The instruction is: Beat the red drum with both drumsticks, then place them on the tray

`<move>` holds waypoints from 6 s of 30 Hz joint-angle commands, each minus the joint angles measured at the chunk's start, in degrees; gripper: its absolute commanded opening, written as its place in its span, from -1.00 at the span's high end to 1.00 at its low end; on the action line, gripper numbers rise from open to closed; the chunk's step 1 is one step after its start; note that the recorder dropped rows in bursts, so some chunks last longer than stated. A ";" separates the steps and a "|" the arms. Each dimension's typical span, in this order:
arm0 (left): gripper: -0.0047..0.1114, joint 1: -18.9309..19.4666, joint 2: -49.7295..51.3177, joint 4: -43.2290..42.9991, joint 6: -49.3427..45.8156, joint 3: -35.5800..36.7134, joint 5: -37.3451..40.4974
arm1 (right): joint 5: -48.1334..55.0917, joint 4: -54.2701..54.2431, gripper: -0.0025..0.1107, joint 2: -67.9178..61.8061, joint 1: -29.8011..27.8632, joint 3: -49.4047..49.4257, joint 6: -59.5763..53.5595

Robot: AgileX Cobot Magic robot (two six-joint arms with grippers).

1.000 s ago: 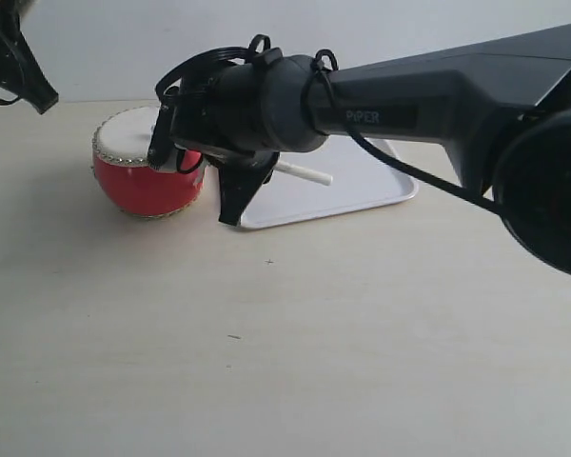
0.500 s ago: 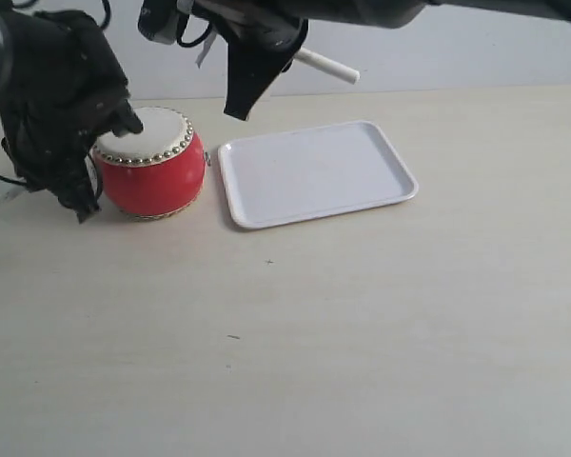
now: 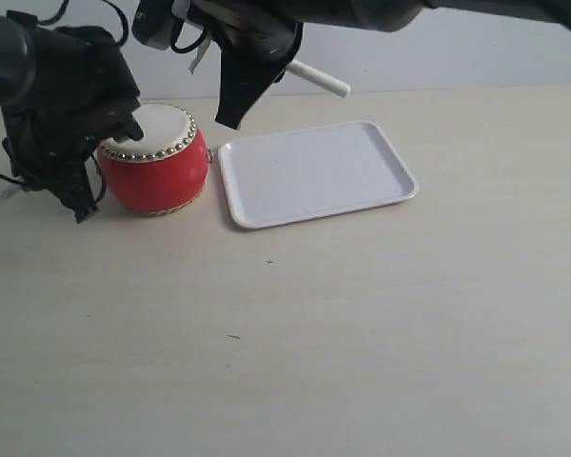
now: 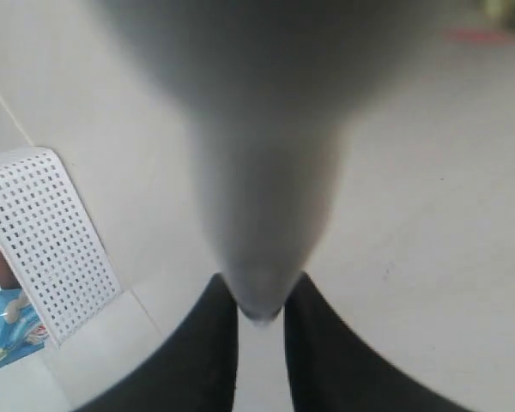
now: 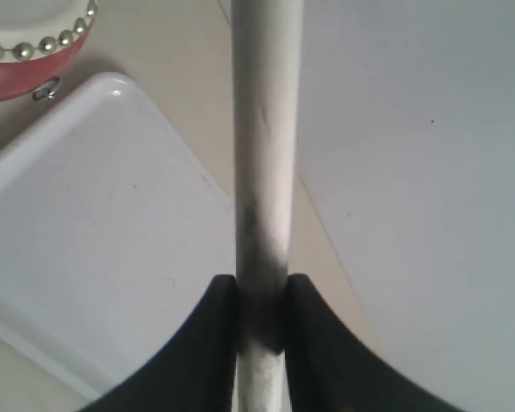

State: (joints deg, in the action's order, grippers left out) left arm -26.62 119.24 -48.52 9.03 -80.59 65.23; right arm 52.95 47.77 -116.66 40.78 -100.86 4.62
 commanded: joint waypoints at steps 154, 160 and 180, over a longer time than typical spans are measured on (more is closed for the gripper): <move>0.91 1.49 5.17 127.04 -62.43 -15.32 -16.27 | -9.57 -39.06 0.54 -10.74 -16.52 -4.67 -8.39; 0.92 1.36 -4.12 126.56 -60.11 -15.32 -9.54 | -0.62 -41.12 0.96 -1.86 -16.44 -4.67 -10.14; 0.92 1.25 -54.12 79.15 -31.01 -7.36 -13.96 | 9.47 -75.16 0.96 35.96 -16.44 -4.55 -22.39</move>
State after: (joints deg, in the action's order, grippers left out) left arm -25.15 72.00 35.15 -24.55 -88.60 52.83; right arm 61.95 -26.67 -85.03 24.37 -105.35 -18.37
